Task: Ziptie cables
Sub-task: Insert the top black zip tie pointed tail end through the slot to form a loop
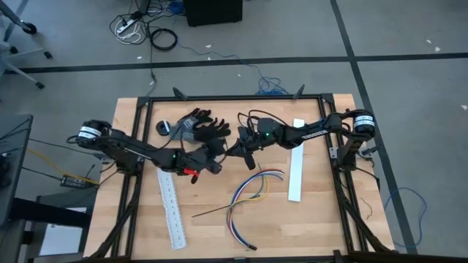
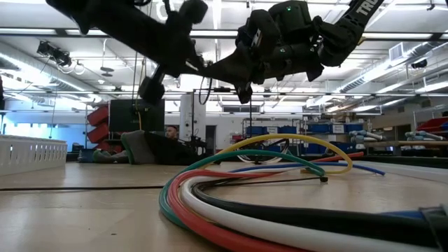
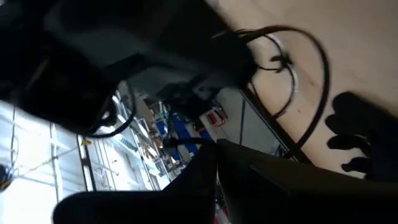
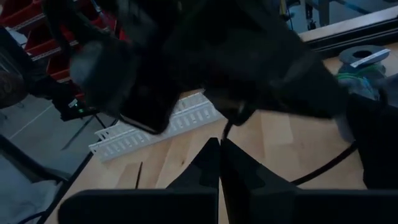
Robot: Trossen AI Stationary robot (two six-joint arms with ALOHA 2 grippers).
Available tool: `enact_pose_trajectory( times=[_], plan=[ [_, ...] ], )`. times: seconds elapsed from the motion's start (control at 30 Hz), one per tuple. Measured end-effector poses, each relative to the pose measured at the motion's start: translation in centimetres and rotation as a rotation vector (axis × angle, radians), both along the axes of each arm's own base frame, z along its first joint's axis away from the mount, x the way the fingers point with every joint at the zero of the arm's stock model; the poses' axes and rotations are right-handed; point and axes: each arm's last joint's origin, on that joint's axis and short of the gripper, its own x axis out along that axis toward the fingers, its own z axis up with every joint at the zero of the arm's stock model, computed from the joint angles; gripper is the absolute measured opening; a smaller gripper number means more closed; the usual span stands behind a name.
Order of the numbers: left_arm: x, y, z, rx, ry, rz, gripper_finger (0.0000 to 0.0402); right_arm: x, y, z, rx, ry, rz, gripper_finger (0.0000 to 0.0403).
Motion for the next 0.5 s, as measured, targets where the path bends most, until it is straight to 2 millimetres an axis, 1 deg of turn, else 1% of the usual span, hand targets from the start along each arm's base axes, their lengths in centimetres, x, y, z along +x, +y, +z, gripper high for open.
enact_pose_trajectory(
  times=[0.13,0.37,0.5],
  plan=[
    [0.36,-0.07,-1.0,0.007,0.033,0.0,0.0,-0.01,-0.04,-0.03,-0.002,0.003,-0.001,0.0],
    [0.68,-0.12,-0.52,-0.002,-0.036,0.0,0.0,-0.14,-0.31,-0.55,0.002,0.059,-0.017,0.0],
    [0.68,-0.13,-0.51,0.017,-0.021,-0.007,0.0,-0.16,-0.34,-0.66,0.006,0.072,-0.024,0.0]
  ],
)
